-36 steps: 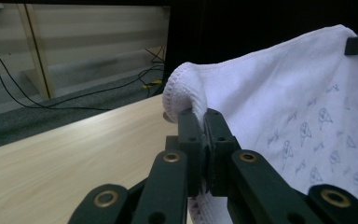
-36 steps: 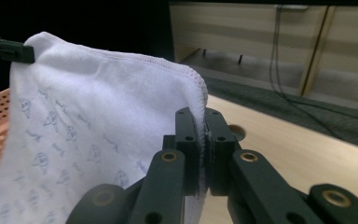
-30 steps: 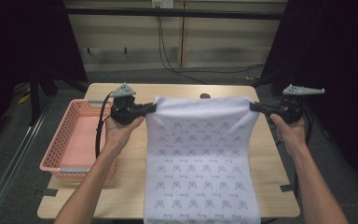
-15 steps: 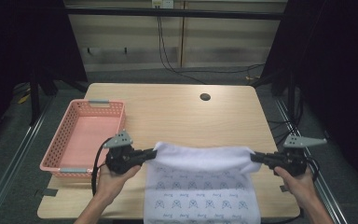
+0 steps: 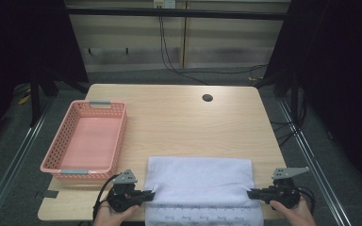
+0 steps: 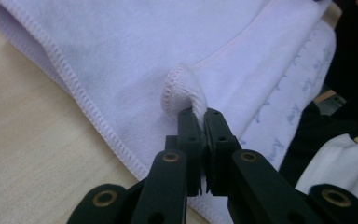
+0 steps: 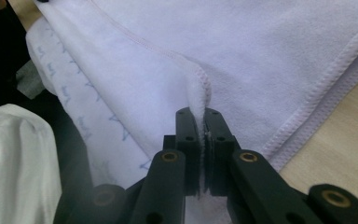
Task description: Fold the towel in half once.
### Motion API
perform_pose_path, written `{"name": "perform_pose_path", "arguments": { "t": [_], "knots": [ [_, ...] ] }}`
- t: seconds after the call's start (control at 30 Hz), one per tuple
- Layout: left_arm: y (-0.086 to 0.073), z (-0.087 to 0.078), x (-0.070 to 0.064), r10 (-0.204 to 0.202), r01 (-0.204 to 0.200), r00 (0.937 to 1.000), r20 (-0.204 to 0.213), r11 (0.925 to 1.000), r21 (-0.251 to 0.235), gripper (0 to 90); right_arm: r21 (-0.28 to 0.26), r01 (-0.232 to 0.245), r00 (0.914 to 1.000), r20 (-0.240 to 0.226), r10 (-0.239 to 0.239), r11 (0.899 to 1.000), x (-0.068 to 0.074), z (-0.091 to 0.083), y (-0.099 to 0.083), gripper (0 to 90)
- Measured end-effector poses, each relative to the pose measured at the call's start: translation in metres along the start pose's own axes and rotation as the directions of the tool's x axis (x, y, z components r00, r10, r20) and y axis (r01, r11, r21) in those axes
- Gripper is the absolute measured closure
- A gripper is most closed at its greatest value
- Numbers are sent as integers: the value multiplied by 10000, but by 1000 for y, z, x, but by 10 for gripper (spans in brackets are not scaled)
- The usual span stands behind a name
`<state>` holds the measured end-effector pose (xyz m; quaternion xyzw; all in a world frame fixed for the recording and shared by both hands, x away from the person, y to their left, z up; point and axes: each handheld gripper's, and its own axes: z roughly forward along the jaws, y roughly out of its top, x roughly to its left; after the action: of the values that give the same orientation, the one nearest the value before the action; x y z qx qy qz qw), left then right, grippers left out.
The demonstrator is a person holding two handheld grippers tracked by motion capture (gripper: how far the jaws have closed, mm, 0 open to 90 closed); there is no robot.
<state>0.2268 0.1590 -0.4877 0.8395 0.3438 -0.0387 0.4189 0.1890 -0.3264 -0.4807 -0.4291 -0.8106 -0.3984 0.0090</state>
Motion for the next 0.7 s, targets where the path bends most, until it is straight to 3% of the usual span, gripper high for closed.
{"name": "perform_pose_path", "arguments": {
  "t": [0.13,0.33,0.43,0.6,0.7],
  "knots": [
    [3,12,6,84,-78,9998,-155,9991,410,870,302,-69,9999,87,67,9995,-7,10,1,868],
    [6,19,11,-51,57,9998,-208,9996,269,871,521,-18,9995,314,1,9986,-10,17,2,870],
    [14,24,15,121,-106,9979,-631,9997,240,872,483,58,9976,682,-91,9988,-10,18,5,871],
    [30,36,28,-85,73,9931,-1166,9999,-107,873,246,-142,9928,1193,112,9996,-16,22,12,872],
    [41,43,37,-227,205,9914,-1287,9996,-181,873,228,-168,9909,1341,136,9996,-21,25,19,872]
  ]
}}
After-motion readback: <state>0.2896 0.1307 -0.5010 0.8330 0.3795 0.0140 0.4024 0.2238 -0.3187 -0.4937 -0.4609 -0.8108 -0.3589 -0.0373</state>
